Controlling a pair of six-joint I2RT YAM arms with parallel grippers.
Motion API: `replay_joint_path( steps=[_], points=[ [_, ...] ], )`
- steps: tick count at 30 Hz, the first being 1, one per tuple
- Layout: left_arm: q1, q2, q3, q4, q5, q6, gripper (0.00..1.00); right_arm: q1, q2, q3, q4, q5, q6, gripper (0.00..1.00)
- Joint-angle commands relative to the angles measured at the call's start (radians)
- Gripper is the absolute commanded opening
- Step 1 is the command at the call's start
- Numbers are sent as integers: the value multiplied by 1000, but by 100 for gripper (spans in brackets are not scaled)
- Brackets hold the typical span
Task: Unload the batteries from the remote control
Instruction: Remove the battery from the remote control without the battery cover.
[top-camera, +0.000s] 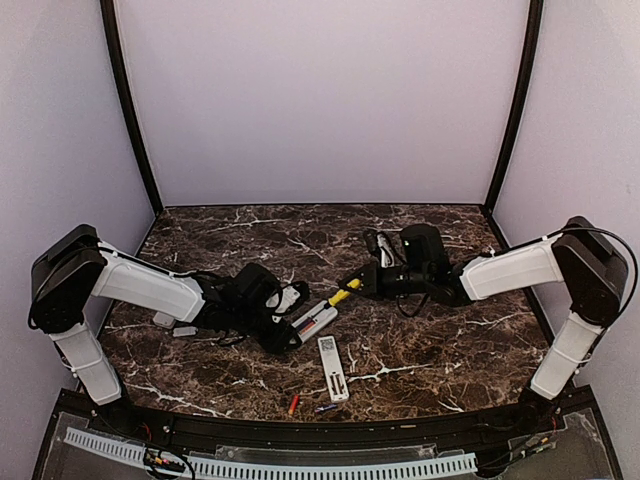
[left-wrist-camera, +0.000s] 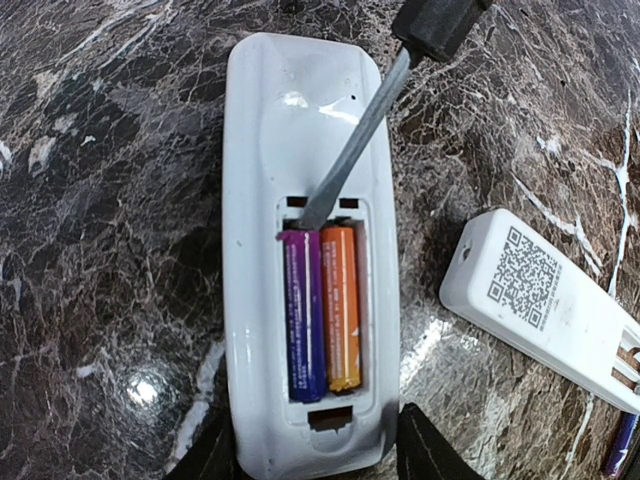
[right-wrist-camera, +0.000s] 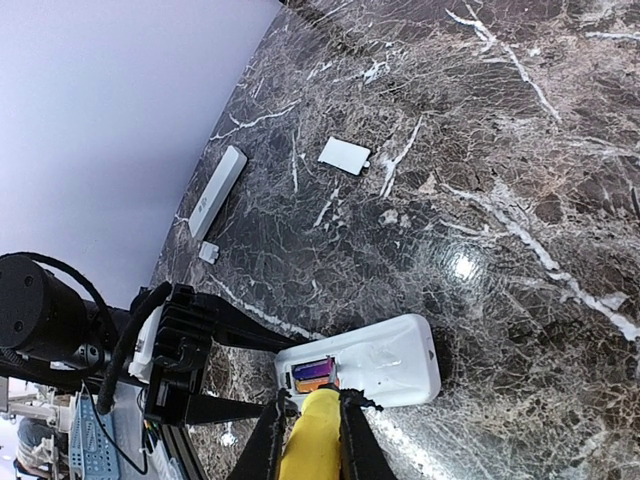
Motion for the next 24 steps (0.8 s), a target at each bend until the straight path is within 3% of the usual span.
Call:
replay_joint_path(
  steps=[1, 24],
  points=[
    [-21, 60, -13, -85, 22, 30, 26, 39, -23, -4, 100, -201, 67, 0],
    [-22, 81, 11, -109, 22, 26, 23, 44, -80, -27, 53, -150, 56, 0]
  ],
)
